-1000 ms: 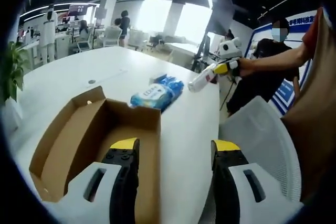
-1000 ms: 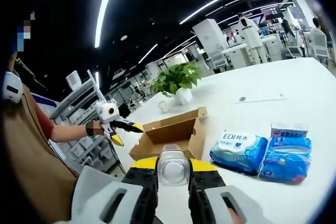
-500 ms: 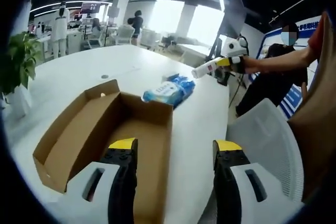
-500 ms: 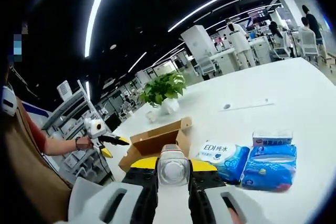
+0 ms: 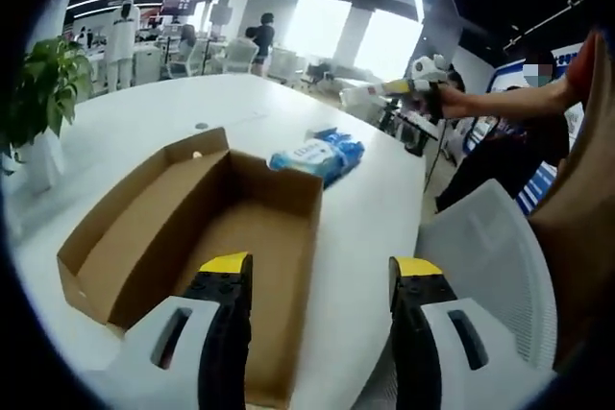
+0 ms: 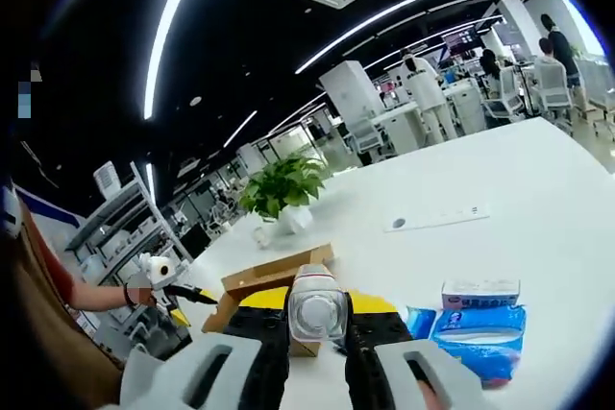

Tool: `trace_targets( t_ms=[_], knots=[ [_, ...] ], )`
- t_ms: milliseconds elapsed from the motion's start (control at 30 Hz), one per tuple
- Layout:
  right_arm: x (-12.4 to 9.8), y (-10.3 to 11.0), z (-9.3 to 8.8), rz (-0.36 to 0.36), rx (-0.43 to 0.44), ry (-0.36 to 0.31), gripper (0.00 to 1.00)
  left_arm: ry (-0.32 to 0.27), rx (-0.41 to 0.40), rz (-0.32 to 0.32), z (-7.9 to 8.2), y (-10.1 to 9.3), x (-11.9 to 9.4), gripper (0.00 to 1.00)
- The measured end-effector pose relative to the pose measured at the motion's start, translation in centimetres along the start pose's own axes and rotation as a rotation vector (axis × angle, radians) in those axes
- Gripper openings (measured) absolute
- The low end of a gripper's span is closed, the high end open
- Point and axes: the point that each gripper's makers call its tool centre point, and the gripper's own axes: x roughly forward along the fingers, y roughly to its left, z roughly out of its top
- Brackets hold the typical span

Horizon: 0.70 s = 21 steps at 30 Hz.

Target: Operate the shoe box by opening the lid, removing the specified soft item, and placing it in the target area until the item is outside and the box remains undamaged.

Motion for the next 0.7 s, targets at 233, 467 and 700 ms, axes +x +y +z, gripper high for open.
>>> trace_targets(
  t_ms=[233, 467, 700],
  knots=[
    [1.4, -0.9, 1.3, -0.009, -0.02, 0.018, 0.16, 0.0, -0.007, 0.002, -0.2, 0.1, 0.0, 0.57],
    [2.4, -2.3, 2.8, -0.027, -0.055, 0.053, 0.16, 0.003, -0.013, 0.007, -0.4, 0.4, -0.2, 0.56],
    [3.3, -3.8, 3.8, -0.044, -0.062, 0.073, 0.16, 0.004, -0.031, 0.013, -0.9, 0.6, -0.4, 0.56]
  ],
)
